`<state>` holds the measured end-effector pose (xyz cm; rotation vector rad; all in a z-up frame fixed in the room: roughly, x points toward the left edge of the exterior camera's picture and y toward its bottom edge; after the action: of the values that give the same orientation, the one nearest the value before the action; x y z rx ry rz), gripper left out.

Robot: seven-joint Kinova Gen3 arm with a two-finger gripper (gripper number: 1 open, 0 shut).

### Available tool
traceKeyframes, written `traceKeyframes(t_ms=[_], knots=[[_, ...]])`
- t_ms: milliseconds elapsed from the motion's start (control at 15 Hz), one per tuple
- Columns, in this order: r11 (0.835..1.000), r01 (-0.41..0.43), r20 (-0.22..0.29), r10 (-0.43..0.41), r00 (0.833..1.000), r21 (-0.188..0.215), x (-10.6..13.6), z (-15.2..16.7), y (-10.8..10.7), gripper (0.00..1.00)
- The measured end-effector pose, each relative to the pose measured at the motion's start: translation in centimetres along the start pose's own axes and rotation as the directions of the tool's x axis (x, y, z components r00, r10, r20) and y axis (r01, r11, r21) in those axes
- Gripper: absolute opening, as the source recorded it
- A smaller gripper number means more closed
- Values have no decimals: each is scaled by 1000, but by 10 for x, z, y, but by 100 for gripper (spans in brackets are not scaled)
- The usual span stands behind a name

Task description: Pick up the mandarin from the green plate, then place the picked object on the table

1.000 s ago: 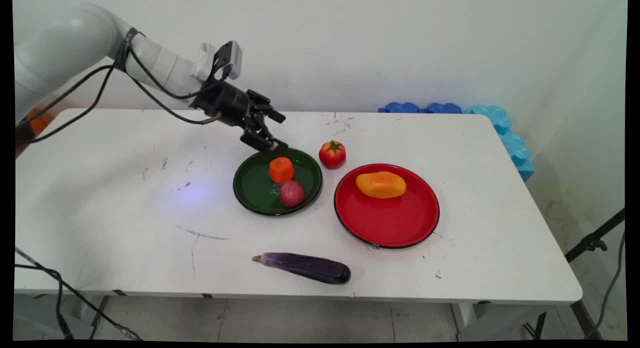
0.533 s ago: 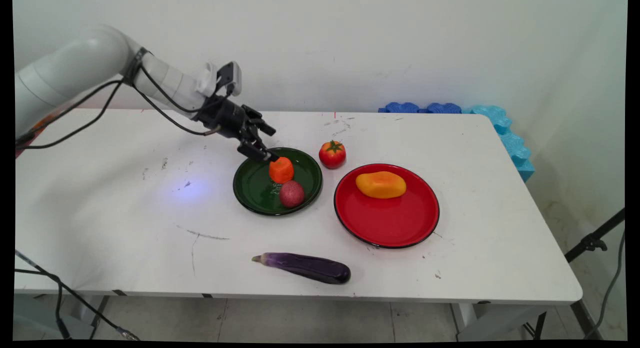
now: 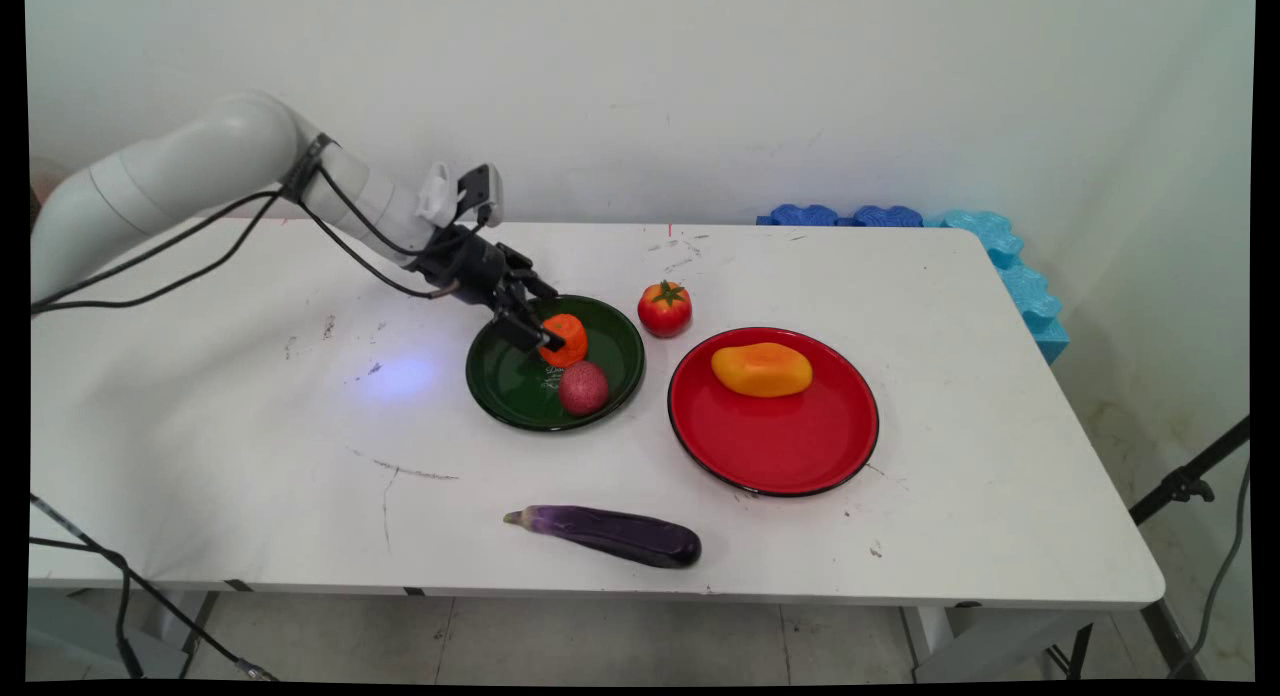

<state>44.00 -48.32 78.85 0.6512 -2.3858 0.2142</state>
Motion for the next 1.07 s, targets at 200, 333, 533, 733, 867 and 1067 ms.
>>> traceKeyframes(t_ms=[200,333,533,733,867,1067], knots=[[1000,1,6,-1,1000,-12,-3,10,0,100],[1000,2,5,-2,1000,-15,-3,15,0,100],[1000,4,3,-4,1000,-21,-3,23,1,100],[1000,-1,0,1,1000,-25,-3,28,1,0],[1000,-7,-3,7,1000,-26,-3,30,2,0],[1000,-5,-11,4,1000,-18,1,29,2,0]])
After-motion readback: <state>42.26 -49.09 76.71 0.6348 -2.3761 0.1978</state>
